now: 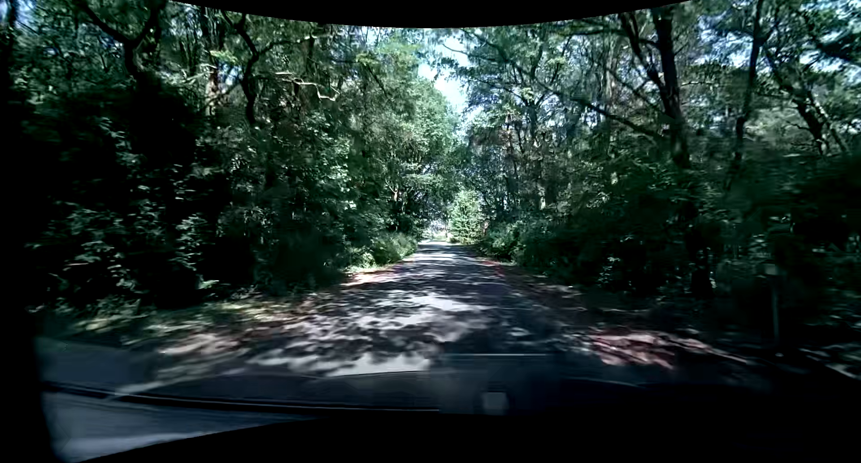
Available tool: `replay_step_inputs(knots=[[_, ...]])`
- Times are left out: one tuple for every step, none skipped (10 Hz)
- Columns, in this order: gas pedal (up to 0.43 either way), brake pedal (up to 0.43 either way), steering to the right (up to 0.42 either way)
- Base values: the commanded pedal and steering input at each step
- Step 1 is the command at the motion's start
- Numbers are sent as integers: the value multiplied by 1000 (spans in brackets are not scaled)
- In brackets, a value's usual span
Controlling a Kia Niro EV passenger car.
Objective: Follow the waypoints while adhering to traffic rules and regulations
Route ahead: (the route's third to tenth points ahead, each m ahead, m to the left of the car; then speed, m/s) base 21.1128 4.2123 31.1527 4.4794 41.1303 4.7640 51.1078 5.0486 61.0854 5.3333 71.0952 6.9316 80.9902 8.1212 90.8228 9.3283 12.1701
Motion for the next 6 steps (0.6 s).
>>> replay_step_inputs(knots=[[287, 6, -7], [287, 6, -10], [287, 6, -11], [287, 6, -11], [268, 6, -11], [268, 6, -11]])
